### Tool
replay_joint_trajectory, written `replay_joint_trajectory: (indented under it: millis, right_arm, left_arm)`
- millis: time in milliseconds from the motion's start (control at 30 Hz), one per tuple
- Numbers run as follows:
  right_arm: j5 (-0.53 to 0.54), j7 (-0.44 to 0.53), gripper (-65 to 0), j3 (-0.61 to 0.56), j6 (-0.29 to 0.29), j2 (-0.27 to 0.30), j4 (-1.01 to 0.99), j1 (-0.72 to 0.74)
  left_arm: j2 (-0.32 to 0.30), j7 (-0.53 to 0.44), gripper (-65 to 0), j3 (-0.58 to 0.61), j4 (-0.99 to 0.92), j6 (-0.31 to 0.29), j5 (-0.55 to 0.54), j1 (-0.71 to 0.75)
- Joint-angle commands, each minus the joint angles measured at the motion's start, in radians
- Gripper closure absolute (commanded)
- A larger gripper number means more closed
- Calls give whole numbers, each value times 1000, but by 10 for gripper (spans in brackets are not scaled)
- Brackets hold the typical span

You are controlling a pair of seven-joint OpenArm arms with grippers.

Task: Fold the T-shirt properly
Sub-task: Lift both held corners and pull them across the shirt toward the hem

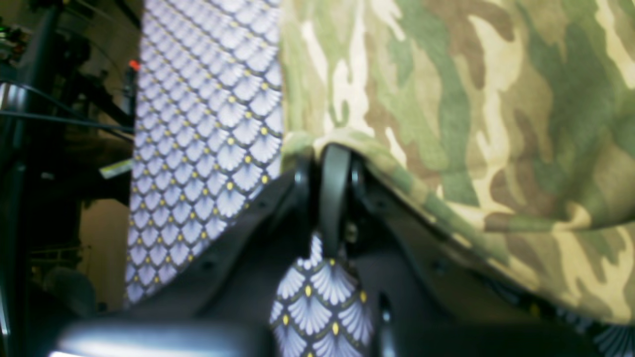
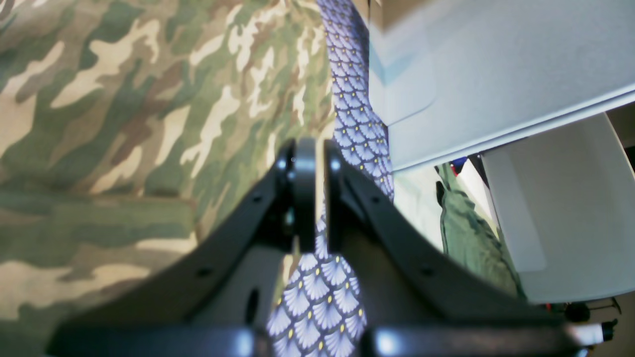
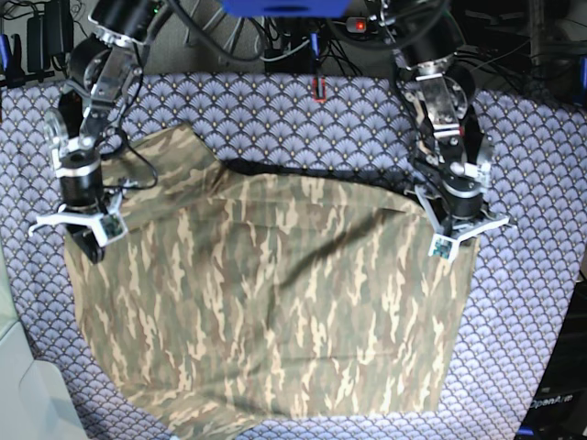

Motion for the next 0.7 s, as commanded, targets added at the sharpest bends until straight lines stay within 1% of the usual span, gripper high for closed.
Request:
replay_joint_trajectory:
  millis: [0,33,67,133,200,300,367,433,600,667]
  right_arm:
    - [12,25,-15,-2,-14,3,7,25]
    - [12,25,-15,-5,-14,4,-1,26]
    - [11,25,-15,-7,-14,6,-10,26]
    - [11,25,-15,-7,-14,6,-13,26]
    - [11,25,-15,-7,-14,6,-14,26]
    - [11,25,-15,-7,-14,4,-14,19]
    - [12,25,-15,-2,-14,4,-19,16]
    - [12,25,-15,-2,-14,6,-47,16]
    - [14,26,-15,10,-14,15,-88,14]
    - [14,31,-15,23,-14,17,-108,14]
  left_arm:
    - [-1,-17,-30,1,8,15,-3,-30]
    - [-1,-17,-30,1,-1,18,-3,-39]
    - [-1,-17,-30,1,-12,38,-3,-48]
    - [-1,-17,-30,9,-41,97,-3,-70]
    - [-1,-16,-30,9,-75,122,-1,-100]
    - [-1,-5,-30,9,-122,133,-1,-140]
    - [-1,48,-30,9,-144,133,-3,-171]
    - [-1,81,-30,4,-159,134,-7,-203]
    - [-1,101,-30,0,-165,134,-6,-272]
    - [-1,134,-30,0,-175,136,-6,-290]
